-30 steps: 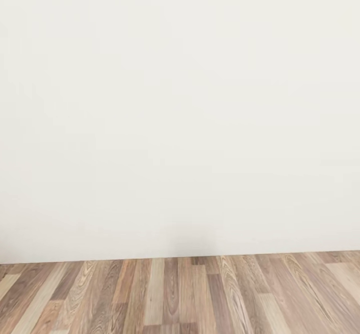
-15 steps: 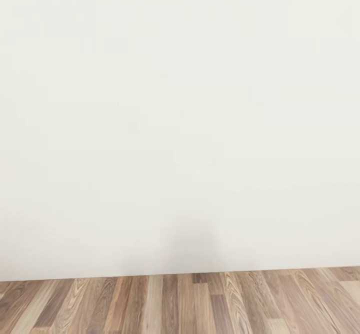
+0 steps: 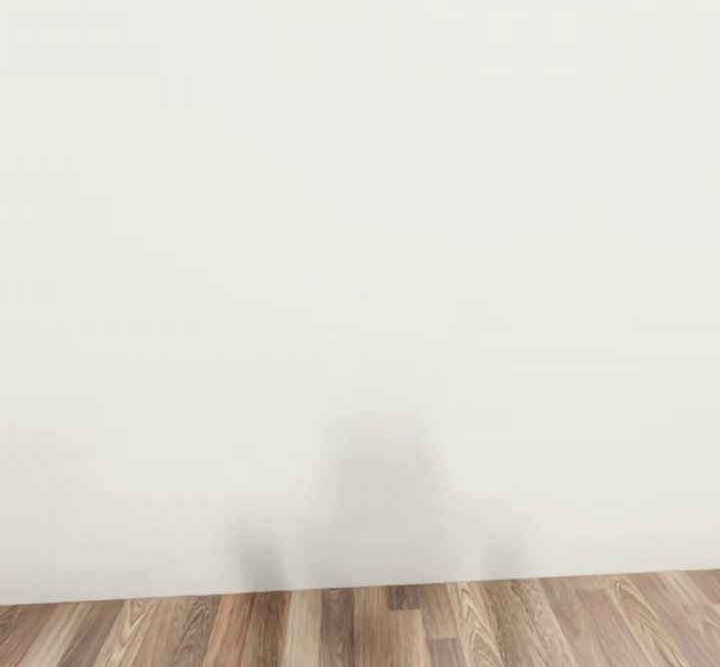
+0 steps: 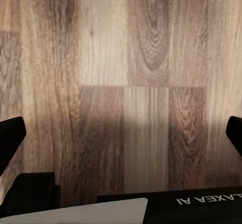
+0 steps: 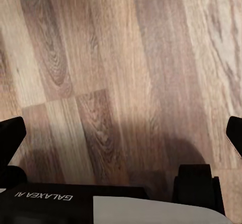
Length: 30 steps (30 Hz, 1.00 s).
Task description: In the bedroom, move the book from the bed onto either nightstand, and place the two sandals side by side next to the bed.
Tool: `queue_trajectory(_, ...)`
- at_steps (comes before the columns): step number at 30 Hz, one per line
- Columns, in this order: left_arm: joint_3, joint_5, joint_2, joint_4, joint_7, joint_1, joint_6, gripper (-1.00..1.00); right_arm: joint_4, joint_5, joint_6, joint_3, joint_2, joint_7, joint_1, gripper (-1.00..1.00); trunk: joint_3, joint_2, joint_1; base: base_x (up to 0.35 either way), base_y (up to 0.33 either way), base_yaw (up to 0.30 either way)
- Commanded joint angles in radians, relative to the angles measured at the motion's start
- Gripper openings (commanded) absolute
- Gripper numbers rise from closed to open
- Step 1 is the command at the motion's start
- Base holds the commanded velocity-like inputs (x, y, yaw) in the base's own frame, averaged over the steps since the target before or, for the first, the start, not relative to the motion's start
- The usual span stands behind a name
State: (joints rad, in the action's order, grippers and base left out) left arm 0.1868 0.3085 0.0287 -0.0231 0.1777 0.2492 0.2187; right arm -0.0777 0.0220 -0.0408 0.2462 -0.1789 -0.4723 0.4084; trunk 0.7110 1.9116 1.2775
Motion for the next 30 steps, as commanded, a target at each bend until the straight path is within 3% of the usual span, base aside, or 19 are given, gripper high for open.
queue_trajectory(1,0.008,0.011,0.000,0.002,0.003,0.001,0.004,1.00,-0.002,0.003,-0.004,0.007,-0.001,-0.003,0.001,1.00,0.001,0.000,0.000,0.259,0.000,-0.152)
queue_trajectory(30,0.008,0.011,0.000,0.002,0.003,0.001,0.004,1.00,-0.002,0.003,-0.004,0.007,-0.001,-0.003,0.001,1.00,0.001,0.000,0.000,0.032,0.000,-0.265)
